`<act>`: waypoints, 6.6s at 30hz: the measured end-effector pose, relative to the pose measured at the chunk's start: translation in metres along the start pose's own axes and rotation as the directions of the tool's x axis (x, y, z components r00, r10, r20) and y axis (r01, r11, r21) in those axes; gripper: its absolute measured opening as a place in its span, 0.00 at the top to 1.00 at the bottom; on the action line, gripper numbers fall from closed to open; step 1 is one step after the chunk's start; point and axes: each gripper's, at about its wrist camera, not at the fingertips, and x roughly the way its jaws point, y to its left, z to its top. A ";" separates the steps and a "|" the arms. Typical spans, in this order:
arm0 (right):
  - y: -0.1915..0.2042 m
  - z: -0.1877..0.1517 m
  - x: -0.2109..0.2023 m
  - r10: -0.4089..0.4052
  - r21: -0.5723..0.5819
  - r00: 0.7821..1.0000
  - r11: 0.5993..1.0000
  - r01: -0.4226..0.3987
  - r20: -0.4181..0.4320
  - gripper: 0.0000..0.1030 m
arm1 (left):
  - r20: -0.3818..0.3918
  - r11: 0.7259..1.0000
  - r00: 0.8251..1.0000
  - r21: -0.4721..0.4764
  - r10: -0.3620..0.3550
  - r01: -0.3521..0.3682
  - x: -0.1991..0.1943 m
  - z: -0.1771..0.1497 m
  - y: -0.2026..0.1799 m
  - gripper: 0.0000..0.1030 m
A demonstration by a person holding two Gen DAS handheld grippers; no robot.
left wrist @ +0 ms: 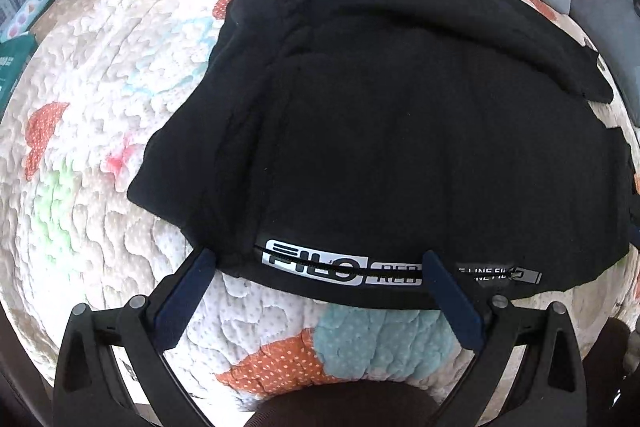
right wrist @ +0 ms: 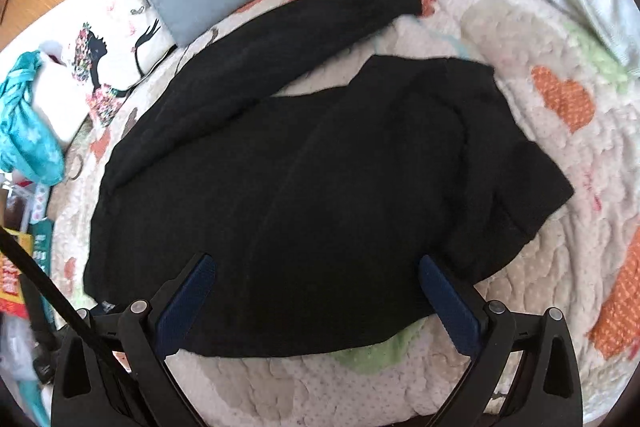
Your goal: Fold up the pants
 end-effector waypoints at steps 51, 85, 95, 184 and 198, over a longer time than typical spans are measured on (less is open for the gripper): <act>0.023 0.198 -0.003 -0.109 -0.366 0.992 0.922 0.127 0.071 0.34 | 0.172 0.984 0.974 0.123 -0.146 0.126 -0.016 0.209 0.045 0.13; 0.085 0.235 0.064 -0.071 -0.498 0.997 0.866 0.046 -0.031 0.95 | 0.112 0.883 0.948 0.408 -0.298 0.230 0.008 0.244 -0.004 0.97; 0.084 0.122 -0.005 0.000 -0.487 0.998 0.873 -0.027 -0.055 0.95 | 0.225 0.898 0.884 0.273 -0.409 0.346 -0.071 0.134 0.044 1.00; -0.033 0.062 -0.069 0.049 -0.118 0.993 0.992 -0.036 0.106 0.93 | 0.208 0.894 0.877 -0.021 -0.433 0.447 -0.116 -0.013 0.031 0.60; -0.123 0.025 -0.118 -0.069 0.093 0.963 0.995 0.046 0.262 0.62 | 0.124 0.902 0.895 -0.003 -0.428 0.431 -0.086 -0.015 -0.009 0.59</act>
